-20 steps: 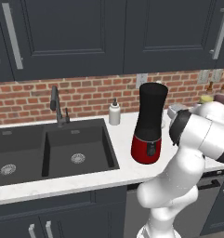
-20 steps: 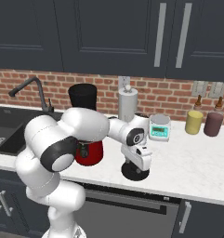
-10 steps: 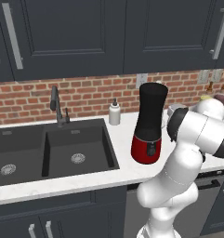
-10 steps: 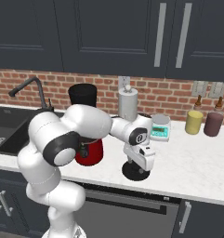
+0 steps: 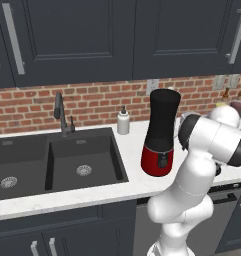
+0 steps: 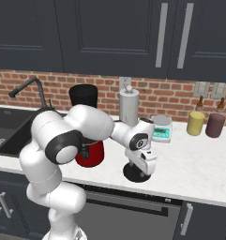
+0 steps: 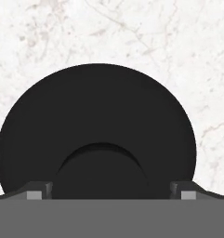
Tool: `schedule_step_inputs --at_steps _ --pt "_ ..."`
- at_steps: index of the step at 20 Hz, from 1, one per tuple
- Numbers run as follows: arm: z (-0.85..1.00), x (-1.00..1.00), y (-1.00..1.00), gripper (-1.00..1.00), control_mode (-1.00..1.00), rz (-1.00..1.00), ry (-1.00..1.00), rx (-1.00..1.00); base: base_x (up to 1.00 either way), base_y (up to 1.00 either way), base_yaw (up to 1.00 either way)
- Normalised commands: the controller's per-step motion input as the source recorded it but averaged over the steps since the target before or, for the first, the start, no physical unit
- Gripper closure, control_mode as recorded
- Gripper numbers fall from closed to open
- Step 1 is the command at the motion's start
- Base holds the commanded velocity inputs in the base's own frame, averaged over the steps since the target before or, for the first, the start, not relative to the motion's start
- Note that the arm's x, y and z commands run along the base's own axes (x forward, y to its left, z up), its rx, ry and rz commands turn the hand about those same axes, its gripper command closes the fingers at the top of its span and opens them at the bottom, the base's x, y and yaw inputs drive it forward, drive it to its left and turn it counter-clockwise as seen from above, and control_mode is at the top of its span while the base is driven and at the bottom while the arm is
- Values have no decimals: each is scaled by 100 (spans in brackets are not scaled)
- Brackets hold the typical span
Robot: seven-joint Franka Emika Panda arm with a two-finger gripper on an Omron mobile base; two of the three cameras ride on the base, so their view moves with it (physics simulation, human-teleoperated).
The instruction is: Close the lid blender by securely placing the lid on top.
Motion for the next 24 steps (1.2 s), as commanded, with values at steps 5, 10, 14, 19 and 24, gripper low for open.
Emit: schedule_step_inputs --at_steps 5,10,14,19,24 --pt "-18 0 0 -100 -100 0 -5 0 0 0 0" --pt "-5 0 0 100 -100 0 -2 0 0 0 0" --pt "0 0 0 100 -100 0 0 0 0 0 0" --pt "0 0 0 100 -100 0 0 0 0 0 0" --pt "10 0 0 100 -100 0 0 2 0 0 0"
